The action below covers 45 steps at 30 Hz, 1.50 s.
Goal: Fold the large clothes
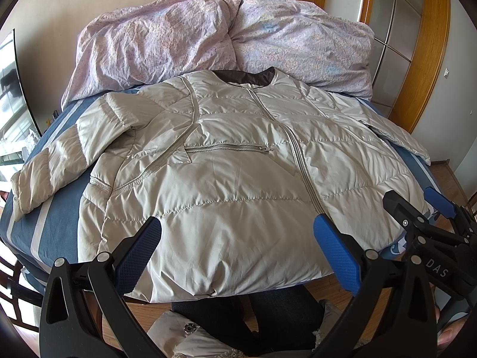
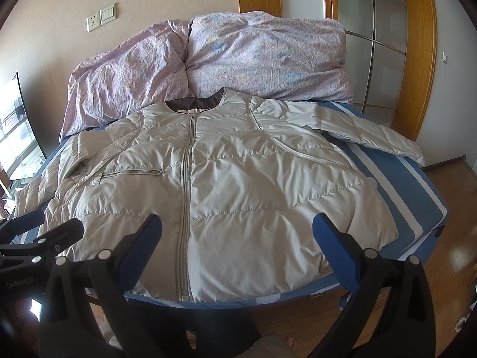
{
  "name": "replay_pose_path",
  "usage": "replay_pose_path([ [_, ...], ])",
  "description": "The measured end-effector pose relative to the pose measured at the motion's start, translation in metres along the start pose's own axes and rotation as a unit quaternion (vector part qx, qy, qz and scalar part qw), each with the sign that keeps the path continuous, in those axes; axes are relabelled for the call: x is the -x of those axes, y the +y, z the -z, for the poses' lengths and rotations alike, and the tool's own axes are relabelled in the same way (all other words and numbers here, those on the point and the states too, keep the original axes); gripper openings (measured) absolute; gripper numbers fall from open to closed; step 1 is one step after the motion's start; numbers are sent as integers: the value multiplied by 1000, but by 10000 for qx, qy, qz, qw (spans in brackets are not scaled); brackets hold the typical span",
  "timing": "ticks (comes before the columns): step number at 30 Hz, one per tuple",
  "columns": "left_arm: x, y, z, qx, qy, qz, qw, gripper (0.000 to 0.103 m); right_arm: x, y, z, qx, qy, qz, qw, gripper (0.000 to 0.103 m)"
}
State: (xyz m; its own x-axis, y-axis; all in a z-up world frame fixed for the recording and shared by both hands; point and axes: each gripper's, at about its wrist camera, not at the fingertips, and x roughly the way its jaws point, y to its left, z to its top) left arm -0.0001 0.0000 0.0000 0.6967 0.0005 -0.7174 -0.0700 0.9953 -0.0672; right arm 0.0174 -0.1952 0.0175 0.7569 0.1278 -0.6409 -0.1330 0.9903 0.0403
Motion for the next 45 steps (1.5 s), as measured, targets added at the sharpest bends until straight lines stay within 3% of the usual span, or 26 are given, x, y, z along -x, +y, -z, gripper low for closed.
replay_pose_path([
  [20, -9, 2, -8, 88, 70, -107, 9999, 102, -8, -15, -5, -249, -51, 3, 9997, 101],
  [24, -16, 5, -14, 37, 93, -161, 9998, 102, -23, -44, -18, -614, -42, -125, 9980, 101],
  [29, -30, 10, -32, 14, 185, -115, 9998, 102, -44, -105, -35, -1499, -245, -312, 9879, 101],
  [34, -46, 20, -59, 126, 337, 174, 9992, 102, -65, -181, -53, -2549, -229, -191, 9665, 101],
  [38, -68, 27, -80, 310, 723, 610, 9950, 102, -89, -246, -63, -3509, -146, -192, 9361, 101],
  [45, -107, 20, -105, 210, 1261, 842, 9882, 102, -148, -346, -59, -5104, 216, -361, 8589, 88],
])
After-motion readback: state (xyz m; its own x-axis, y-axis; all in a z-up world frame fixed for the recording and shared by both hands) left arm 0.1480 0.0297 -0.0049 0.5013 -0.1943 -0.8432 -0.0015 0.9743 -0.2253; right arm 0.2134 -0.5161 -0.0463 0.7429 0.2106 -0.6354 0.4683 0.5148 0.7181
